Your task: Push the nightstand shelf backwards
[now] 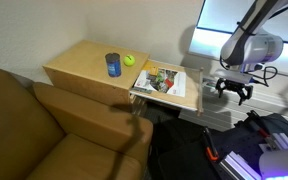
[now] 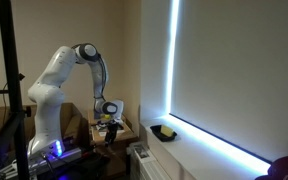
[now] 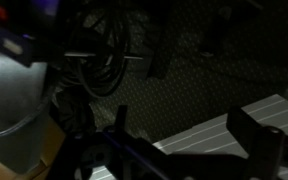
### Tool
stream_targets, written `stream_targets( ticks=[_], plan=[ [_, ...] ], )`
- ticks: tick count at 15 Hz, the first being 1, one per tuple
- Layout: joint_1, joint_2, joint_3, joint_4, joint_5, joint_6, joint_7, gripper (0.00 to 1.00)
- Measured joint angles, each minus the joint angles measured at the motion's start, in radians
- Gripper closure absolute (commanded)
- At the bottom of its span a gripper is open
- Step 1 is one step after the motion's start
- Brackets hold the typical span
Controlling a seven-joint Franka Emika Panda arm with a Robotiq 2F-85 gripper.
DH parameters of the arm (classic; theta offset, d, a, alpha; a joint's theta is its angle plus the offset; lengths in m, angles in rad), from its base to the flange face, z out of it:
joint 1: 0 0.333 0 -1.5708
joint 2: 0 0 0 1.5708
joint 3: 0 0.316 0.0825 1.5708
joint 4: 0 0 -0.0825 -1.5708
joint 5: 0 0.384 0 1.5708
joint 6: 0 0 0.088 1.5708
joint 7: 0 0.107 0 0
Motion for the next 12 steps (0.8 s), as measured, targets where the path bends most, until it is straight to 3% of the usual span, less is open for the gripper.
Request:
stream_targets(
  ticks=[3, 12],
  plan=[
    [-0.005, 0.079, 0.047, 0.086, 0.112, 0.001, -0.004, 0.0],
    [0.038, 0.128, 0.067, 0.161, 0.147, 0.014, -0.004, 0.0]
  ],
)
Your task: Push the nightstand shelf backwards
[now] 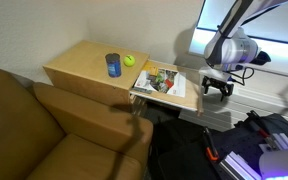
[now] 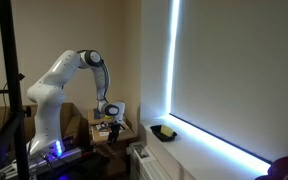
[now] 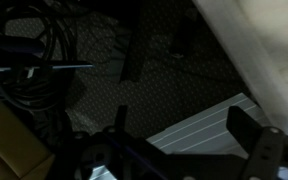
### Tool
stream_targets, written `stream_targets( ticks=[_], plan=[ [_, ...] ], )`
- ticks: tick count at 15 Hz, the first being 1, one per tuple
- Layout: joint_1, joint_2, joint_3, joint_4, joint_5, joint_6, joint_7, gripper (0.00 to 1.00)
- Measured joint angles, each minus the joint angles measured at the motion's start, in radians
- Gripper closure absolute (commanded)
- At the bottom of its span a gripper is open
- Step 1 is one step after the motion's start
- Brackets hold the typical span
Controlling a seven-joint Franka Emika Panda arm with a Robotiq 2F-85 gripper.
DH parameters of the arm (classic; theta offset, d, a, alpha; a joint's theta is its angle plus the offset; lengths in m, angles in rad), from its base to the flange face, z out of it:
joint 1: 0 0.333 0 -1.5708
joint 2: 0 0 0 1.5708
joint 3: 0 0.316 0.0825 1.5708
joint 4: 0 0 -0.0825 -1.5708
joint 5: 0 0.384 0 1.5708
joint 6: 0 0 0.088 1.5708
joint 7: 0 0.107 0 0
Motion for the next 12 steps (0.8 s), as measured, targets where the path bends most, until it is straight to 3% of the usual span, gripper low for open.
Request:
stream_targets(
  ticks=[5, 9, 12],
  plan=[
    [0.014, 0.032, 0.018, 0.069, 0.028, -0.034, -0.01, 0.0],
    [-0.063, 0.055, 0.136, 0.122, 0.164, -0.04, -0.139, 0.0],
    [-0.076, 0.074, 0.209, 0.197, 0.221, -0.04, -0.23, 0.0]
  ],
)
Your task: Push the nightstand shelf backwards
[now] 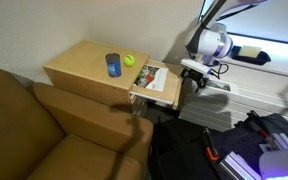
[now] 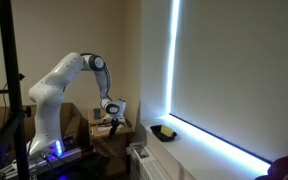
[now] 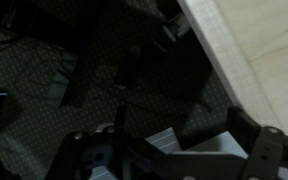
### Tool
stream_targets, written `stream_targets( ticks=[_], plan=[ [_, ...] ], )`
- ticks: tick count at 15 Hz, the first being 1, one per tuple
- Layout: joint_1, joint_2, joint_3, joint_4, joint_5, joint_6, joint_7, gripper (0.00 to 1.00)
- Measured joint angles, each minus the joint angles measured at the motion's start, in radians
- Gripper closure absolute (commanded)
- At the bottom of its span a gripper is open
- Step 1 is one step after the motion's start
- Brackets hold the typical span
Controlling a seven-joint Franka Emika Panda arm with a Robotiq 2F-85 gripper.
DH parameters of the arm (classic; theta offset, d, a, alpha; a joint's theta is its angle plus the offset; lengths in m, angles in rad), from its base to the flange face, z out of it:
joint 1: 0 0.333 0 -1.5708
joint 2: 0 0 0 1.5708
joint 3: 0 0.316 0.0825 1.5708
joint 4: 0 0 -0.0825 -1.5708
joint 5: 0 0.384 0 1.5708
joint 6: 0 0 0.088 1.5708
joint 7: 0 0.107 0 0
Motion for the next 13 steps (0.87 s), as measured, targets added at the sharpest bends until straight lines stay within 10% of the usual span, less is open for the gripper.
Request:
stream_targets(
  ticks=[6, 13],
  plan=[
    [0.128, 0.006, 0.071, 0.204, -0.003, -0.023, -0.068, 0.0],
    [0.206, 0.007, -0.04, 0.201, -0.066, -0.061, -0.069, 0.0]
  ],
)
